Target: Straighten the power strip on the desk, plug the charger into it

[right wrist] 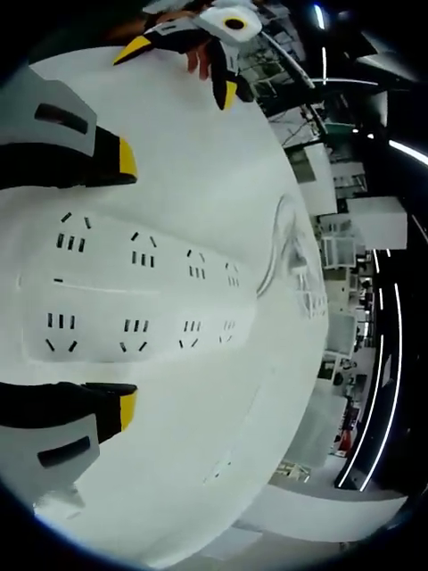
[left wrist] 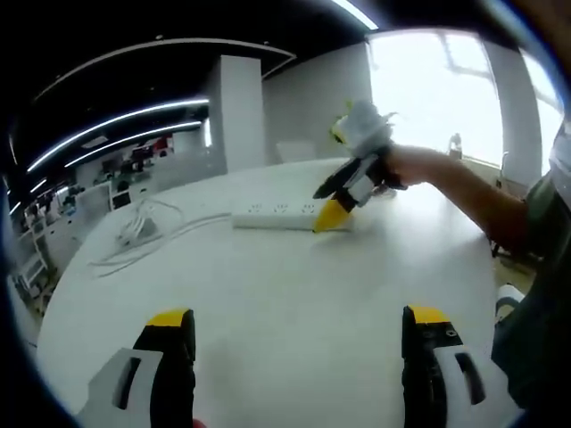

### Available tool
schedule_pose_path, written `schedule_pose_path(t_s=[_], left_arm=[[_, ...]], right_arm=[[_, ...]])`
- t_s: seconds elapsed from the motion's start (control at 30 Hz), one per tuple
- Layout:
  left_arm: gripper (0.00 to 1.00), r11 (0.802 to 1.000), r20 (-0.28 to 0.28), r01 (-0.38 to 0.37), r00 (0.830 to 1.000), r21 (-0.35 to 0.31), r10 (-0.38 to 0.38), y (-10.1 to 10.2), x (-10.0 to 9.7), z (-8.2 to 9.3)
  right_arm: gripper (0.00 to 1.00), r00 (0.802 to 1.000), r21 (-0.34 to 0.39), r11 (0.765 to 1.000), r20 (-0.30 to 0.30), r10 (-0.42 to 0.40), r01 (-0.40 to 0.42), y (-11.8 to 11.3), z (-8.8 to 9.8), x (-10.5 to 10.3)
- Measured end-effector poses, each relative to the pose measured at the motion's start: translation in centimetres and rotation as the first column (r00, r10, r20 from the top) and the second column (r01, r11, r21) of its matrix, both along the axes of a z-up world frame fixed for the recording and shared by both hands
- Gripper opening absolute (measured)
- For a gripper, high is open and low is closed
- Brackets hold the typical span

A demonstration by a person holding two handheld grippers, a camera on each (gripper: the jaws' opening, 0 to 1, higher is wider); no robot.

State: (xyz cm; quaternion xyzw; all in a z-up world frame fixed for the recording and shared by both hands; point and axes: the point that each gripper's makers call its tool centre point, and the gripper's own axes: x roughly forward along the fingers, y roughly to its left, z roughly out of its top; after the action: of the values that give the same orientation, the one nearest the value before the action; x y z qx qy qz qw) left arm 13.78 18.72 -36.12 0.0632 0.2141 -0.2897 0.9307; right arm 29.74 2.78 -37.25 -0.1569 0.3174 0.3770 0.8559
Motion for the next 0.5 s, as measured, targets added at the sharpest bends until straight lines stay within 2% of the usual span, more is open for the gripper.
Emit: schedule_pose_path(t_s=[0.5], left_arm=[[0.99,1.0,0.005,0.008,1.0,-0.01,-0.008,-0.19,0.21,-0.09]], right_arm=[[0.89,1.0,-0.014,1.0,-0.021,-0.014,0.014,0.03,-0.91,0.58]])
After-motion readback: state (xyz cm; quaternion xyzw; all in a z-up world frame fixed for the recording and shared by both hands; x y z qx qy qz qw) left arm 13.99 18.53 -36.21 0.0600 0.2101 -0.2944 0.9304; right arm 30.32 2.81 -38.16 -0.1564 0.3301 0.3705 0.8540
